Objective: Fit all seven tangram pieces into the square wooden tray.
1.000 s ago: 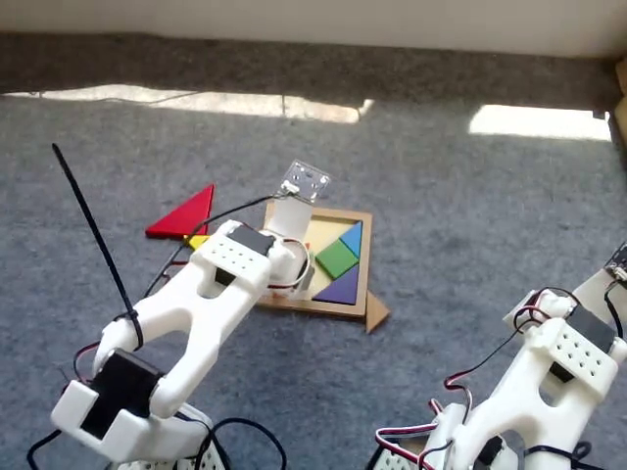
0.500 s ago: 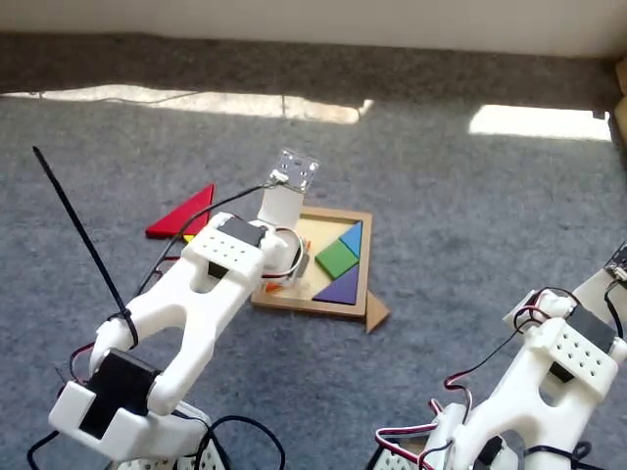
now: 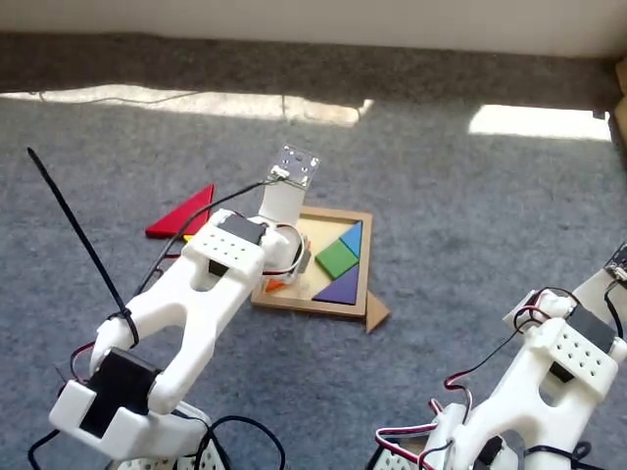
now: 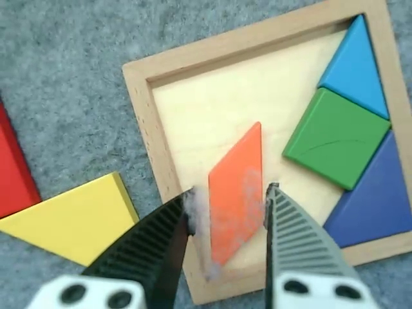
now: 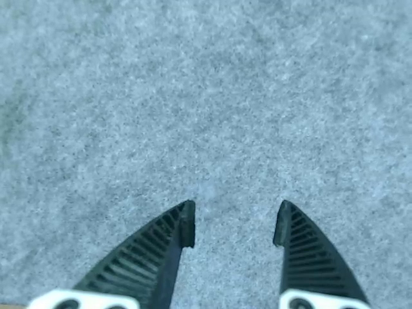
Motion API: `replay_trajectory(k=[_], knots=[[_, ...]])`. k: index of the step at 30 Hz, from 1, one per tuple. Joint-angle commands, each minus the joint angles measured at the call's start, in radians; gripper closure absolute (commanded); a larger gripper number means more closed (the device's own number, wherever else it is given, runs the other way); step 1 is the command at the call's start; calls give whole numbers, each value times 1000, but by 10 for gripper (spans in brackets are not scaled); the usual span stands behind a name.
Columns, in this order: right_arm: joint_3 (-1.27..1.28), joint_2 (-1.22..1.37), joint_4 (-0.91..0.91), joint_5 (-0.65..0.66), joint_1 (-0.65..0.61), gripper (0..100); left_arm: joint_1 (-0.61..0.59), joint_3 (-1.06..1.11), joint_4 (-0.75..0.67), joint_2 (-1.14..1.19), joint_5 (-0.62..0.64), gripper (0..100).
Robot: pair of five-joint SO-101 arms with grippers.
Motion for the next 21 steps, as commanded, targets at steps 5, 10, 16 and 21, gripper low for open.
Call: replay_trajectory(k=[5,10,16,21], knots=[[-5,-18,-16,0,-10,793,24,-74,-12,124,-46,813],[-4,-18,-16,0,-10,793,16,-147,71,168,-49,819],[-4,-18,-16,0,-10,793,18,-133,95,166,-112,821],[-4,-18,-16,0,-10,793,19,-133,95,166,-163,882]])
